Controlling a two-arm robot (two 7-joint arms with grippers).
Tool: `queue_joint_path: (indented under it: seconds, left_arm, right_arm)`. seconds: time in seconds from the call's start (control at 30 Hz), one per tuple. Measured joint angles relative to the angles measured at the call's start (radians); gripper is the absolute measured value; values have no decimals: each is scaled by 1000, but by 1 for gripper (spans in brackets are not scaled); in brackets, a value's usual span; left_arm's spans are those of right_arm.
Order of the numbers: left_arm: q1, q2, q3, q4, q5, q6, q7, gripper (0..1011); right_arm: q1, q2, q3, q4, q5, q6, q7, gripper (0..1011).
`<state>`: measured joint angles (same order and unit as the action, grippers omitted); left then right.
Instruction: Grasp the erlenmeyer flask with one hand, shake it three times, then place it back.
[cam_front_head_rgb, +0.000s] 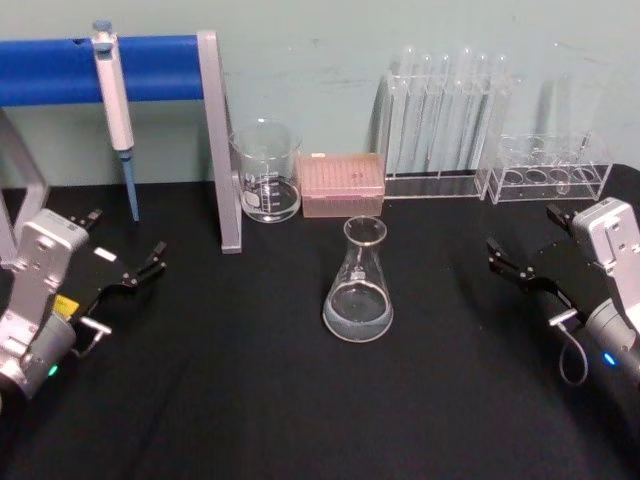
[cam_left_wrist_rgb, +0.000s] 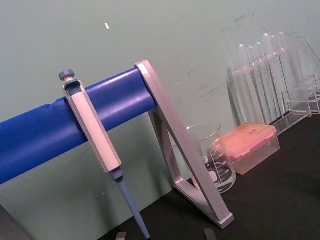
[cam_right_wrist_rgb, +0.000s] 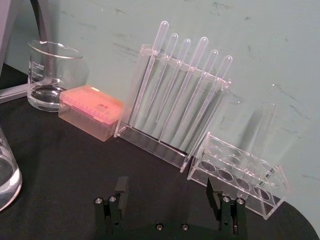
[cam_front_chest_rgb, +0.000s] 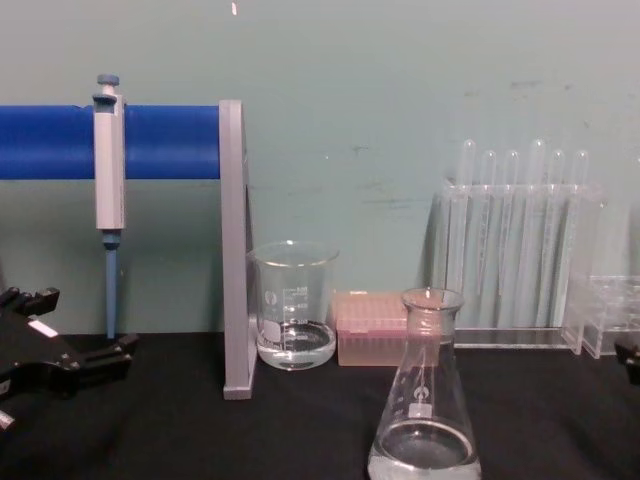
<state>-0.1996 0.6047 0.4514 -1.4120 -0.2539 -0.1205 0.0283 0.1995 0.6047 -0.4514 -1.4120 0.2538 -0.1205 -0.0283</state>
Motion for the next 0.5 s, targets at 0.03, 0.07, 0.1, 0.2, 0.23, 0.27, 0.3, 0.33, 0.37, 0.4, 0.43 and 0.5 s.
queue_joint_path:
  seconds: [0.03,0.07,0.1,0.2,0.23,0.27,0.3,0.33,0.37,0.4,0.43,0.5]
  left_arm:
    - [0,0,0,0,0,0,0,1001]
    - [0,0,0,0,0,0,0,1001]
    - [0,0,0,0,0,0,0,1001]
    - [0,0,0,0,0,0,0,1001]
    - [0,0,0,0,0,0,0,1001]
    - [0,0,0,0,0,0,0,1001]
    - [0,0,0,0,0,0,0,1001]
    - [0,0,0,0,0,0,0,1001]
    - [0,0,0,0,0,0,0,1001]
    - [0,0,0,0,0,0,0,1001]
    - [0,0,0,0,0,0,0,1001]
    - [0,0,0,0,0,0,0,1001]
  right_arm:
    - [0,0,0,0,0,0,0,1003]
    - [0,0,0,0,0,0,0,1003]
    - [0,0,0,0,0,0,0,1003]
    - [0,0,0,0,0,0,0,1003]
    - [0,0,0,0,0,0,0,1003]
    - [0,0,0,0,0,0,0,1003]
    - [0,0,0,0,0,0,0,1003]
    - [0,0,0,0,0,0,0,1002]
    - [0,0,0,0,0,0,0,1003]
    - [0,0,0,0,0,0,0,1003]
    - [0,0,1,0,0,0,1,1003]
    - [-5,0,8,-6,-1,1,15,1003]
